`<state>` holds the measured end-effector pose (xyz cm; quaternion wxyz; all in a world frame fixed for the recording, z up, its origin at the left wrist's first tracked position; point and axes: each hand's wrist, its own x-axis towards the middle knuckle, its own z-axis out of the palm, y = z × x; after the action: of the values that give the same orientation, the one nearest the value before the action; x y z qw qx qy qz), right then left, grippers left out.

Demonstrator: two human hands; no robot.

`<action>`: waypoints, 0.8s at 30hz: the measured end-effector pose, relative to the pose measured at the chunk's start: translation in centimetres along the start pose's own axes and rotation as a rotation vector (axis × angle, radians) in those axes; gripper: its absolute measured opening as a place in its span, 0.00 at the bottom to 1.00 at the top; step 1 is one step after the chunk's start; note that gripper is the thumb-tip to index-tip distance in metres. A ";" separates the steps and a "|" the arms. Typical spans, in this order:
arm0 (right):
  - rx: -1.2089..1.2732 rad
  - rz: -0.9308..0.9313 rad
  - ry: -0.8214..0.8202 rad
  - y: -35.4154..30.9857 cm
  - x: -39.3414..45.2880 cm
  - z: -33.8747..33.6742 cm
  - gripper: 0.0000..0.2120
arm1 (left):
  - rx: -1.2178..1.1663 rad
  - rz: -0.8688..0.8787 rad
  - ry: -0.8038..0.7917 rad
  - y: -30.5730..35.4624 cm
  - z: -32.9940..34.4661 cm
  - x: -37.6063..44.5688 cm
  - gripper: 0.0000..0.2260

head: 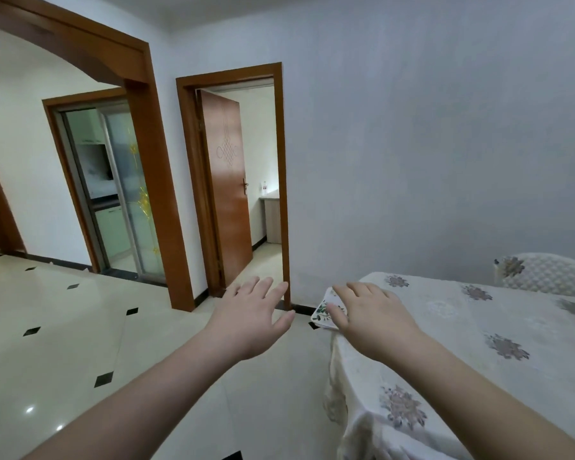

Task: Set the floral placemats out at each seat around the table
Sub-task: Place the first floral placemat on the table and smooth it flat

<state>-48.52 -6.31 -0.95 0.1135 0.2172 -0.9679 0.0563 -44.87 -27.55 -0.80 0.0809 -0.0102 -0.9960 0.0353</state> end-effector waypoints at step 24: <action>-0.087 -0.002 0.010 -3.6 30.2 12.7 0.25 | -0.047 0.023 0.054 -15.0 10.1 26.0 0.29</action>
<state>-75.99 -23.83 -5.69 0.1277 0.2129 -0.9686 0.0150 -72.40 -42.53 -5.53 0.1068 -0.0243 -0.9939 0.0124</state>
